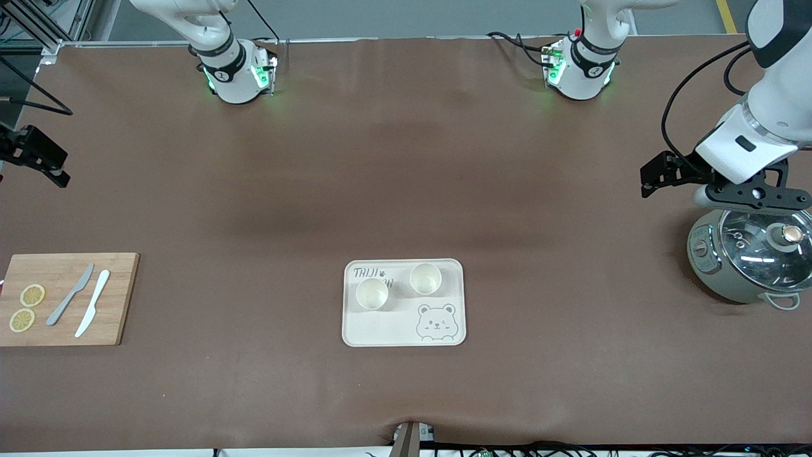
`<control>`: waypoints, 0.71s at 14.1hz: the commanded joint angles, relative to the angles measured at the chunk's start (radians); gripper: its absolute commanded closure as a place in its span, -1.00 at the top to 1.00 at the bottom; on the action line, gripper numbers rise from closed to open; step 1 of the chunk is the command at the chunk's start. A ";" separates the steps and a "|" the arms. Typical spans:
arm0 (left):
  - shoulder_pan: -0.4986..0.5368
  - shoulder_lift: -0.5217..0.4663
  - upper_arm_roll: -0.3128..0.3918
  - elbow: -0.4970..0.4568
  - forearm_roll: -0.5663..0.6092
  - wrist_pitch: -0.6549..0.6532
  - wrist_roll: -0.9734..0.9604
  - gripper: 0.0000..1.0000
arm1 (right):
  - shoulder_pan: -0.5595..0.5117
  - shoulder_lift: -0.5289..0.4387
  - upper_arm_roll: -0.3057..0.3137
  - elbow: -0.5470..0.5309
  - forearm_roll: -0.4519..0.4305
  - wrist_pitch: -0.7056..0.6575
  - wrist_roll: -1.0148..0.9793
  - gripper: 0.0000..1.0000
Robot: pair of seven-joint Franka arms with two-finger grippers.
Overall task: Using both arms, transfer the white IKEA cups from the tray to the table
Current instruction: 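Move both grippers toward the two white cups on the bear tray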
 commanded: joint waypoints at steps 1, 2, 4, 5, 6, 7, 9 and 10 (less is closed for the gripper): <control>-0.002 0.005 -0.004 0.003 -0.018 -0.010 -0.023 1.00 | -0.002 0.008 0.004 0.016 0.015 0.000 -0.006 1.00; -0.004 0.011 -0.004 0.008 -0.018 -0.009 -0.006 1.00 | -0.002 0.008 0.006 0.016 0.015 0.001 -0.006 1.00; -0.007 0.049 -0.010 0.009 -0.095 0.002 -0.003 1.00 | -0.003 0.009 0.006 0.016 0.015 0.001 -0.006 1.00; -0.011 0.080 -0.011 0.011 -0.116 0.022 -0.006 1.00 | -0.005 0.009 0.006 0.016 0.015 0.001 -0.006 1.00; -0.045 0.125 -0.027 0.027 -0.101 0.037 -0.021 1.00 | -0.005 0.009 0.006 0.016 0.015 0.001 -0.006 1.00; -0.083 0.183 -0.028 0.076 -0.075 0.039 -0.047 1.00 | -0.005 0.009 0.006 0.016 0.015 0.001 -0.006 1.00; -0.139 0.283 -0.030 0.162 -0.048 0.039 -0.148 1.00 | -0.006 0.009 0.006 0.017 0.015 0.001 -0.006 1.00; -0.178 0.329 -0.028 0.205 -0.047 0.045 -0.206 1.00 | -0.005 0.009 0.006 0.016 0.015 0.001 -0.006 1.00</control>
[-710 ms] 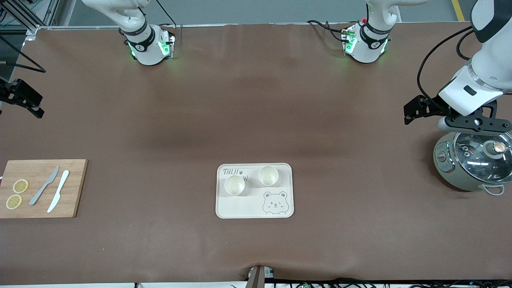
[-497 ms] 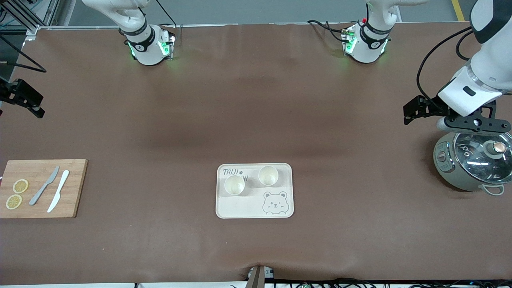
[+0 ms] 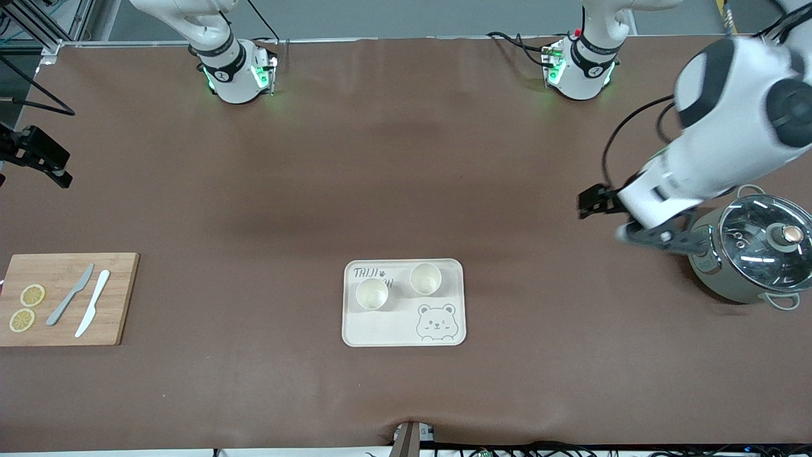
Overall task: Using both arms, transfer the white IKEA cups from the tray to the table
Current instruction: 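Move both grippers toward the two white cups on the bear tray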
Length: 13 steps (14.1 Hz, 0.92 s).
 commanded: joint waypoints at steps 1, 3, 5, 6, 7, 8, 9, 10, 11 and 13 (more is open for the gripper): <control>-0.087 0.159 -0.001 0.172 0.030 -0.002 -0.143 1.00 | -0.005 0.008 0.004 0.017 0.013 -0.002 -0.006 1.00; -0.156 0.236 0.009 0.201 0.033 0.071 -0.221 1.00 | -0.005 0.009 0.004 0.017 0.011 0.000 -0.006 1.00; -0.202 0.296 0.012 0.203 0.064 0.173 -0.279 1.00 | 0.001 0.025 0.005 0.017 0.010 0.001 -0.001 1.00; -0.228 0.326 0.012 0.205 0.090 0.202 -0.312 1.00 | 0.000 0.031 0.007 0.017 0.014 0.010 -0.010 1.00; -0.253 0.350 0.012 0.205 0.116 0.230 -0.338 1.00 | 0.000 0.031 0.007 0.016 0.021 0.029 -0.010 1.00; -0.267 0.368 0.011 0.205 0.125 0.248 -0.368 1.00 | 0.001 0.031 0.007 0.016 0.025 0.035 -0.007 1.00; -0.277 0.392 0.011 0.205 0.125 0.276 -0.396 1.00 | 0.001 0.037 0.007 0.017 0.025 0.041 -0.007 1.00; -0.288 0.405 0.009 0.203 0.125 0.308 -0.410 1.00 | 0.006 0.041 0.007 0.016 0.025 0.056 -0.004 1.00; -0.300 0.420 0.009 0.205 0.125 0.328 -0.418 1.00 | 0.015 0.043 0.007 0.016 0.025 0.058 -0.003 1.00; -0.311 0.436 0.009 0.203 0.125 0.351 -0.435 1.00 | 0.029 0.058 0.007 0.014 0.025 0.055 -0.006 1.00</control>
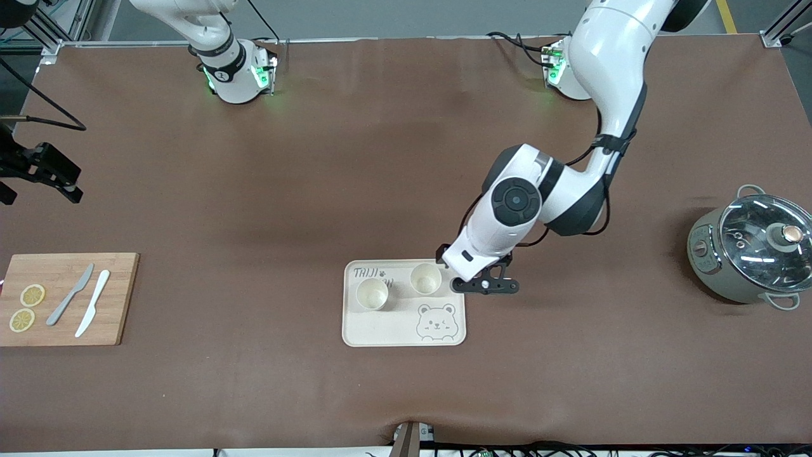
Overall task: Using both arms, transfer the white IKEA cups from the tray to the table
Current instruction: 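Move both grippers toward the two white cups on the bear tray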
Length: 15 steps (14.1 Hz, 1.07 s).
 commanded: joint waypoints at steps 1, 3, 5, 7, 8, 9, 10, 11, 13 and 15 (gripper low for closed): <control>-0.028 0.032 0.008 0.030 0.026 0.012 -0.030 1.00 | 0.029 0.025 -0.001 0.014 0.016 -0.007 0.000 1.00; -0.040 0.058 0.008 0.030 0.026 0.072 -0.081 1.00 | 0.081 0.046 -0.001 0.016 0.016 0.000 0.028 1.00; -0.045 0.090 0.008 0.030 0.027 0.136 -0.098 1.00 | 0.114 0.094 0.001 0.023 0.015 0.010 0.121 1.00; -0.051 0.109 0.009 0.030 0.027 0.159 -0.096 1.00 | 0.167 0.141 -0.001 0.046 0.015 0.042 0.244 1.00; -0.053 0.116 0.011 0.030 0.027 0.167 -0.095 1.00 | 0.192 0.169 0.001 0.059 0.015 0.046 0.304 1.00; -0.053 0.123 0.015 0.030 0.029 0.169 -0.092 1.00 | 0.215 0.194 0.001 0.074 0.015 0.056 0.362 1.00; -0.057 0.127 0.015 0.030 0.029 0.170 -0.090 1.00 | 0.236 0.220 0.001 0.086 0.015 0.066 0.423 1.00; -0.059 0.132 0.017 0.030 0.029 0.173 -0.089 1.00 | 0.259 0.243 0.001 0.092 0.015 0.086 0.485 1.00; -0.059 0.145 0.015 0.029 0.061 0.187 -0.093 1.00 | 0.302 0.290 0.001 0.093 0.028 0.153 0.578 1.00; -0.066 0.164 0.014 0.029 0.105 0.189 -0.096 1.00 | 0.324 0.332 0.001 0.093 0.068 0.206 0.647 1.00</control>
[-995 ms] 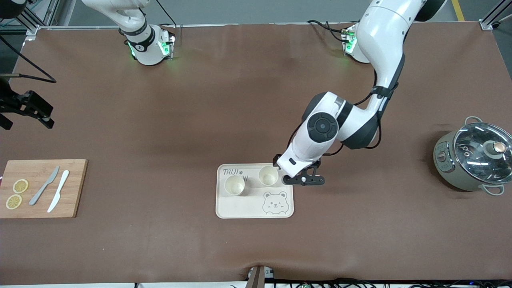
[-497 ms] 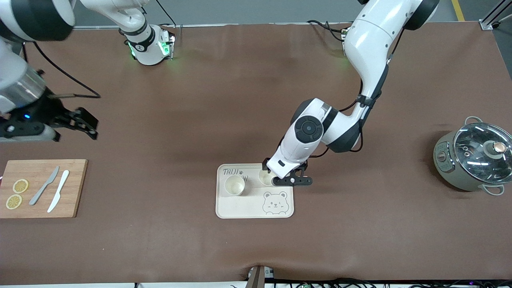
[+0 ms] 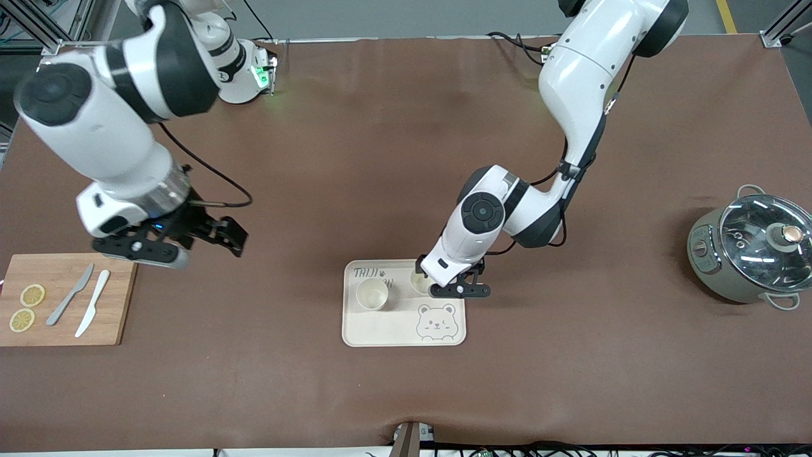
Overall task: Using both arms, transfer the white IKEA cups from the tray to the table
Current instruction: 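Move both grippers toward the two white cups on the bear tray, then lower both grippers and close each around one white cup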
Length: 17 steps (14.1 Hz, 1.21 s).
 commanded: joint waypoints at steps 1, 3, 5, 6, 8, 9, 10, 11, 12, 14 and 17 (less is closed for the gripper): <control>-0.017 0.038 0.010 0.025 0.050 0.012 -0.023 1.00 | 0.024 0.073 -0.007 0.040 0.068 0.037 0.075 1.00; -0.017 0.050 0.009 0.023 0.051 0.042 -0.024 1.00 | 0.043 0.120 -0.007 0.051 0.128 0.055 0.080 1.00; -0.017 0.059 0.009 0.023 0.051 0.067 -0.026 1.00 | 0.070 0.170 -0.009 0.078 0.137 0.057 0.086 1.00; -0.017 0.062 0.009 0.025 0.041 0.077 -0.053 0.52 | 0.078 0.191 -0.009 0.094 0.137 0.057 0.094 1.00; -0.017 0.062 0.009 0.025 0.054 0.078 -0.118 -1.00 | 0.110 0.239 -0.009 0.115 0.137 0.058 0.140 1.00; -0.017 0.062 0.009 0.025 0.057 0.078 -0.118 -1.00 | 0.124 0.263 -0.009 0.131 0.137 0.061 0.166 1.00; -0.019 0.062 0.010 0.025 0.057 0.078 -0.118 -1.00 | 0.136 0.285 -0.009 0.140 0.136 0.071 0.187 1.00; -0.022 0.062 0.010 0.023 0.063 0.078 -0.118 -1.00 | 0.146 0.305 -0.010 0.148 0.136 0.096 0.198 1.00; -0.022 0.061 0.009 0.022 0.078 0.078 -0.120 -1.00 | 0.147 0.323 -0.010 0.149 0.136 0.124 0.204 1.00; -0.022 0.059 0.009 0.019 0.086 0.078 -0.124 -1.00 | 0.156 0.363 -0.010 0.149 0.136 0.169 0.210 1.00; -0.020 0.038 0.009 0.020 0.086 0.067 -0.129 -1.00 | 0.162 0.407 -0.010 0.149 0.134 0.225 0.207 1.00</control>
